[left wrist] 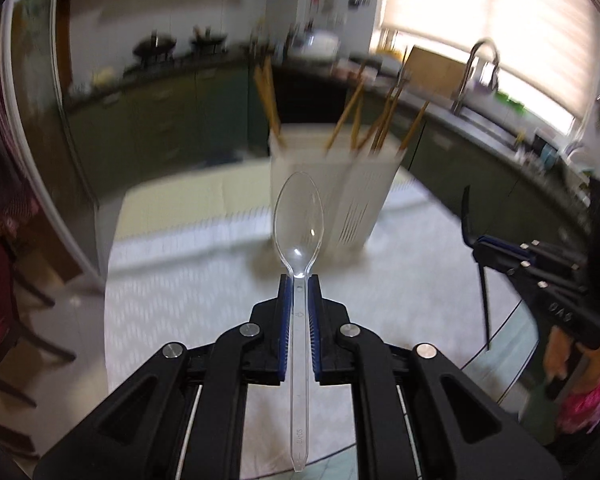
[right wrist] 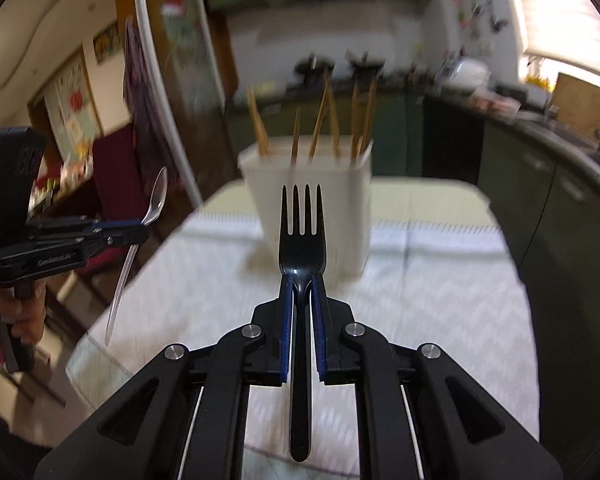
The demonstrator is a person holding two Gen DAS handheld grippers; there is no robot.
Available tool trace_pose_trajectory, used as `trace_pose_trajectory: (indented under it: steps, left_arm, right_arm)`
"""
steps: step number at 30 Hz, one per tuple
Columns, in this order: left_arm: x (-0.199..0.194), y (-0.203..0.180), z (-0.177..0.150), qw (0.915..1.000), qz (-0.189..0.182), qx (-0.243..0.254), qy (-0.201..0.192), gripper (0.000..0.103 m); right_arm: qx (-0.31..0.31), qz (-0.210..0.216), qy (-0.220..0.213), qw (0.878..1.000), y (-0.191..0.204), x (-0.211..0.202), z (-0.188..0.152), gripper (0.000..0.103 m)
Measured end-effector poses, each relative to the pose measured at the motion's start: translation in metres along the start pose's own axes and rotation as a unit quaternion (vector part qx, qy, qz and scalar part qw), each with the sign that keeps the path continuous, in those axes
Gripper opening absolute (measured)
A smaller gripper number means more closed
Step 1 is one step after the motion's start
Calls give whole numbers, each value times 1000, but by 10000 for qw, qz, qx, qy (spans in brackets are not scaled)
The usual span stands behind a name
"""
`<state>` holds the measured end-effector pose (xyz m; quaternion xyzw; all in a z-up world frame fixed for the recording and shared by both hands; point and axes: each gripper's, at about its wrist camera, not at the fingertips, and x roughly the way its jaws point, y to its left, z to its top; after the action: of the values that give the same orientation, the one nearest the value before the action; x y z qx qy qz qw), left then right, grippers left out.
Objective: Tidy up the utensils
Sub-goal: 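Lift the spoon and fork upright and carry them over the white holder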
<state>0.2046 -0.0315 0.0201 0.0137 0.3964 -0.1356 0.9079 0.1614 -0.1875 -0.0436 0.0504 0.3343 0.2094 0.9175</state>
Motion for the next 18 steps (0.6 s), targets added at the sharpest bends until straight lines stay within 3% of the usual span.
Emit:
trace_pose_trajectory:
  steps: [4,9,14,18]
  left_arm:
    - [-27,-12,23,9975,-112,88,-690,8]
    - [-42,-22,66,9878,-301,23,-1531,8]
    - [-20,-24,118,9733,-437,-92,-2251,8]
    - [15,-22,146,9669,-512,-268,-2484,8]
  right_arm:
    - [12,-146,-742,9971,3,-23,21,10]
    - [-28,-269,-1427,9894,7,-34,59,10]
    - [-72,-302,-1730,9844,15,-28,99,10]
    - [-95,-266,-1802,9832,20,-23,115,10]
